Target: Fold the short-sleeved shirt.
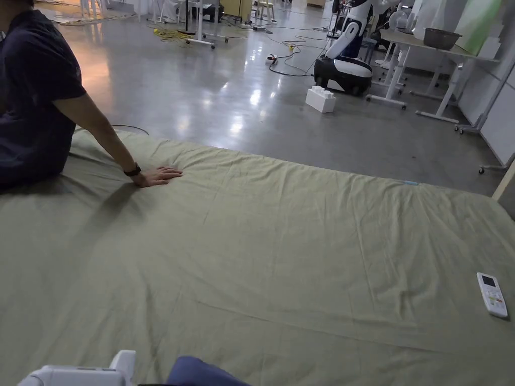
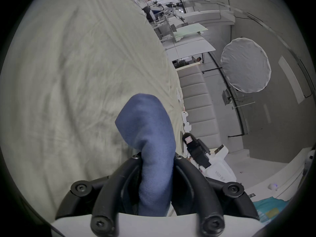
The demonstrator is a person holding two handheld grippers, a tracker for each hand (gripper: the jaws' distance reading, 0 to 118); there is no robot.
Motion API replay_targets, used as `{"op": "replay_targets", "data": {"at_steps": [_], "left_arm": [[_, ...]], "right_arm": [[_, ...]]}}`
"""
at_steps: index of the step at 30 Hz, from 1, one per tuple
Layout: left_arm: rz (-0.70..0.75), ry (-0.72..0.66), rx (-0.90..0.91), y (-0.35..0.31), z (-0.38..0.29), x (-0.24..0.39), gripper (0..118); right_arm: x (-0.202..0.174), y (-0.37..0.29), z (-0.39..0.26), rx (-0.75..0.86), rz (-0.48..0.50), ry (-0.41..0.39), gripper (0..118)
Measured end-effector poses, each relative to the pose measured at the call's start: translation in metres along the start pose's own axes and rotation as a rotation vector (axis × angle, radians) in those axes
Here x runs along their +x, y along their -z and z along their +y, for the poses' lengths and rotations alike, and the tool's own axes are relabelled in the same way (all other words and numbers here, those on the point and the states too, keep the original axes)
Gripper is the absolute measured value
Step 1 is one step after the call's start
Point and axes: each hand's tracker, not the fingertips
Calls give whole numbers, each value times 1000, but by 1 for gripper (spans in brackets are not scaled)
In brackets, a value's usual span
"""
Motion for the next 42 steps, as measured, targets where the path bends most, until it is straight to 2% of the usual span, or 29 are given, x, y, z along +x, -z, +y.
{"op": "replay_targets", "data": {"at_steps": [6, 11, 15, 22, 29, 38, 39, 41, 42], "left_arm": [[95, 77, 34, -74, 38, 2, 22], [217, 77, 73, -148, 65, -5, 22], [299, 81, 107, -209, 84, -4, 22], [536, 34, 134, -288, 105, -9, 22], [739, 18, 107, -317, 116, -30, 22], [892, -13, 90, -311, 112, -38, 24], [916, -7, 91, -307, 112, -36, 27], [1008, 44, 95, -306, 115, -35, 48], [1003, 40, 84, -302, 113, -30, 60]], "right_arm": [[35, -4, 74, 166, -87, 16, 0], [56, -7, 115, 253, -137, 35, 0], [65, -6, 130, 279, -168, 40, 0], [66, -6, 130, 288, -186, 26, 0], [63, -5, 125, 264, -191, 16, 0], [59, -5, 123, 252, -180, 14, 0], [58, -4, 123, 252, -177, 12, 0], [59, -5, 121, 250, -169, 19, 0], [60, -5, 120, 250, -166, 19, 0]]}}
